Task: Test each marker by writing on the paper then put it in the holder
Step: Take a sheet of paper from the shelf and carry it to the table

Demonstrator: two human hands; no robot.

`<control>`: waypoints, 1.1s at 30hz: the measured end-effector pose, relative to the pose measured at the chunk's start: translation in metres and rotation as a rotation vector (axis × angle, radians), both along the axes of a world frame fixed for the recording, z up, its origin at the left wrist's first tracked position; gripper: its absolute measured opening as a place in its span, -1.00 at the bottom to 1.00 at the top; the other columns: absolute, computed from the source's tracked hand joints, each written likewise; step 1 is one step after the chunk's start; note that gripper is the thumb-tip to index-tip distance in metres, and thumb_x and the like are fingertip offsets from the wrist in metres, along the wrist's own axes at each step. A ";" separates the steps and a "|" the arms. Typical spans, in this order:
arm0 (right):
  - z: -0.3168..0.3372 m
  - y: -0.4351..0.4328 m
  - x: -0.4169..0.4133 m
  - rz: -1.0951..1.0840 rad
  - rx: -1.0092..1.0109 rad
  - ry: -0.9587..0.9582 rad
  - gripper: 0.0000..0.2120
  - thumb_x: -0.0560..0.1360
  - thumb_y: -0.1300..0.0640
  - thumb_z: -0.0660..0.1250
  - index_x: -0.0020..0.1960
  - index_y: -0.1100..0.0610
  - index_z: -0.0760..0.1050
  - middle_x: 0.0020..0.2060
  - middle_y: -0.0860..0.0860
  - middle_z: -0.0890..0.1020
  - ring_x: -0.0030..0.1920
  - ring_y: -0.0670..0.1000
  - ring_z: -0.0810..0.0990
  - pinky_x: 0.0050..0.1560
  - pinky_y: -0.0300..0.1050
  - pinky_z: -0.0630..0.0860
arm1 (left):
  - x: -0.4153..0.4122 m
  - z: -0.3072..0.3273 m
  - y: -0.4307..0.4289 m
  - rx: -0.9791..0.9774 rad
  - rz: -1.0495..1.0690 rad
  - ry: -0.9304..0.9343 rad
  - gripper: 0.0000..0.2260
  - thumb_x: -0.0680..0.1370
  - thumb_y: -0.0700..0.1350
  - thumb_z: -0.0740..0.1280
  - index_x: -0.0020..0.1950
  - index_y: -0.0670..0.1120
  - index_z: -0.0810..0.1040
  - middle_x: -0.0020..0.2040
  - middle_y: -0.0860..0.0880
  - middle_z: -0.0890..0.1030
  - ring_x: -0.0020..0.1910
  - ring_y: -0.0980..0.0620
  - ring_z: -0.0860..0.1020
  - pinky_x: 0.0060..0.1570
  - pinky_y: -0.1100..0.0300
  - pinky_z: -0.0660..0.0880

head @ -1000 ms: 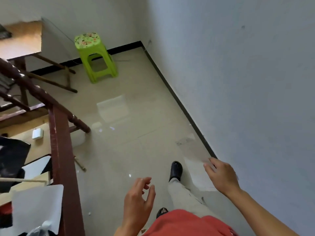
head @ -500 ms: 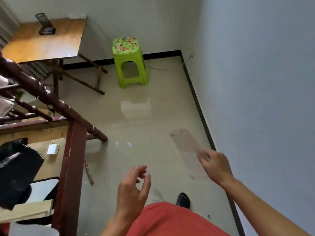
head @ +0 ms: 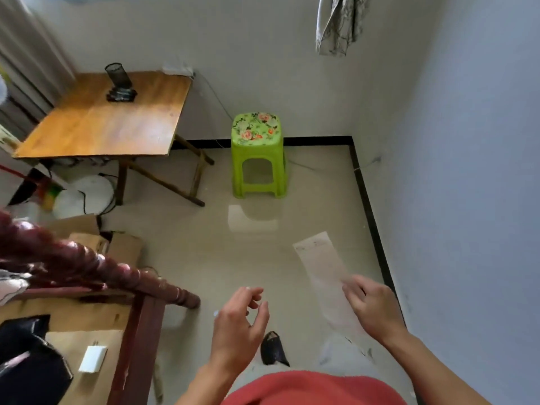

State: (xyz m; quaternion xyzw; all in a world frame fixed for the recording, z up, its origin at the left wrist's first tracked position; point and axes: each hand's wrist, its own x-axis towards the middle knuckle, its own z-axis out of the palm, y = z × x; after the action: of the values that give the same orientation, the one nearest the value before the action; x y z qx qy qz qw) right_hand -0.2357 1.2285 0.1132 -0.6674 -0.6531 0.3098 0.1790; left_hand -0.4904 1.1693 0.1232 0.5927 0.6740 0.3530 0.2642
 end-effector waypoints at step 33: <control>-0.025 0.675 -0.343 0.544 -0.013 0.052 -0.62 0.43 0.16 0.41 -0.46 -0.12 0.37 -0.48 -0.25 0.48 -0.42 -0.16 0.44 -0.40 -0.09 0.31 | -0.274 -0.009 0.534 -0.020 0.650 -0.091 -0.79 0.43 0.07 0.25 -0.03 0.05 0.58 -0.14 0.17 0.55 -0.18 0.16 0.55 -0.22 0.27 0.46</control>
State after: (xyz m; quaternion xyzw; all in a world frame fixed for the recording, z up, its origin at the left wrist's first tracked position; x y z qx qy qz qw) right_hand -0.5792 1.9038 0.0885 -0.4602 -0.8015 0.3679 0.1016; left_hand -0.7648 1.7035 0.1146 0.3277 0.8187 0.4385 0.1734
